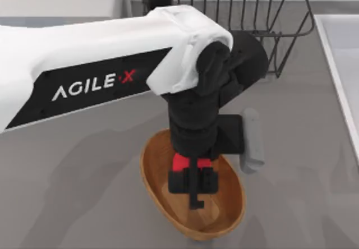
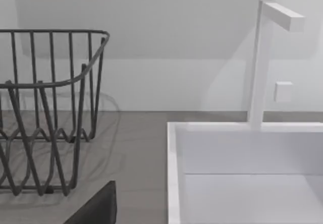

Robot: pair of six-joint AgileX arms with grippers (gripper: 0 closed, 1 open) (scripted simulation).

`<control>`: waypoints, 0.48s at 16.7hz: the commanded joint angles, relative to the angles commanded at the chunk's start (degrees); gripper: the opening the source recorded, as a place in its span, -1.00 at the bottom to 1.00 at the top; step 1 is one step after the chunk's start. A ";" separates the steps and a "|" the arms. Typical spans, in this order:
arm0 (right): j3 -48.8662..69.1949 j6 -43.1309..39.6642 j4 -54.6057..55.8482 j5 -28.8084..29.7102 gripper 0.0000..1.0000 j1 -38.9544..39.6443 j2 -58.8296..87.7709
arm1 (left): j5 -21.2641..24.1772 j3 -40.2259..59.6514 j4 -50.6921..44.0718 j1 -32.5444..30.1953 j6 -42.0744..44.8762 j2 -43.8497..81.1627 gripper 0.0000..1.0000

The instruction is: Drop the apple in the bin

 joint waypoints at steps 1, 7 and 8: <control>0.00 0.00 0.00 0.00 1.00 0.00 0.00 | 0.00 0.00 0.00 0.00 0.00 0.00 -0.55; 0.00 0.00 0.00 0.00 1.00 0.00 0.00 | 0.00 0.00 0.00 0.00 0.00 0.00 0.36; 0.00 0.00 0.00 0.00 1.00 0.00 0.00 | 0.00 0.00 0.00 0.00 0.00 0.00 0.51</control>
